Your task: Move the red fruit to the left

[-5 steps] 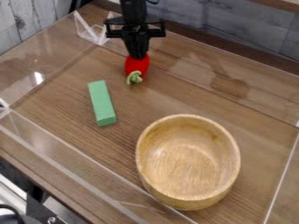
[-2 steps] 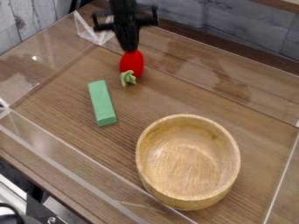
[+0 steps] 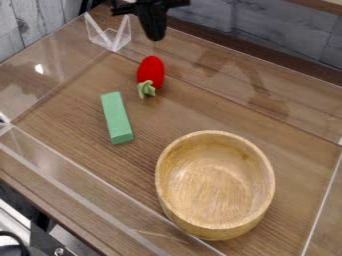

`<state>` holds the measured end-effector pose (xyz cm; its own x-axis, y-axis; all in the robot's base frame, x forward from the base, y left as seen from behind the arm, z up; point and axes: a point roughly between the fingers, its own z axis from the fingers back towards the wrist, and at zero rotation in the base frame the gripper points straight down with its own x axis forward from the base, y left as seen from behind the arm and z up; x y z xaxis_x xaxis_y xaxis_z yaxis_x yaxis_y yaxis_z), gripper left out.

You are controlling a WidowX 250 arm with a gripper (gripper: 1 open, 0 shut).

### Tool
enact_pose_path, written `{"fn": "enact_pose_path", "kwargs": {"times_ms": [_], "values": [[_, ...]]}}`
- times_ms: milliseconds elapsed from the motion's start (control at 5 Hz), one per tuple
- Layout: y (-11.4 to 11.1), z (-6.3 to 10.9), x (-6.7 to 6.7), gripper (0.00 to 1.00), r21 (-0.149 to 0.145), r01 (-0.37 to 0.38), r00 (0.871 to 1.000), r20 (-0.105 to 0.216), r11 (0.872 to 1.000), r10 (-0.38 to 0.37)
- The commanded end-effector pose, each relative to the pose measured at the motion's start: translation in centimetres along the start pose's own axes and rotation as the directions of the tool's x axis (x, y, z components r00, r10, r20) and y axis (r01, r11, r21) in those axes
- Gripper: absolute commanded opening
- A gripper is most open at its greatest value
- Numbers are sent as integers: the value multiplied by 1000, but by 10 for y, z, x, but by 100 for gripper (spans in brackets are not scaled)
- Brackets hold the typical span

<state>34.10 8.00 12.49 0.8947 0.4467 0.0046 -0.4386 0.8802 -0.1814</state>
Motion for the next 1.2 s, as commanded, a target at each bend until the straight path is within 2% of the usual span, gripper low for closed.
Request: {"fn": "enact_pose_path", "kwargs": {"times_ms": [0,200,600,1000], "values": [[-14,27,2,0,3,-12,997,80,1000,12],[-21,29,-1,100,14,-37,996,79,999,35],[1,34,4,100,37,-46,996,78,998,43],[19,-1,5,100,70,-75,995,71,995,70]]}}
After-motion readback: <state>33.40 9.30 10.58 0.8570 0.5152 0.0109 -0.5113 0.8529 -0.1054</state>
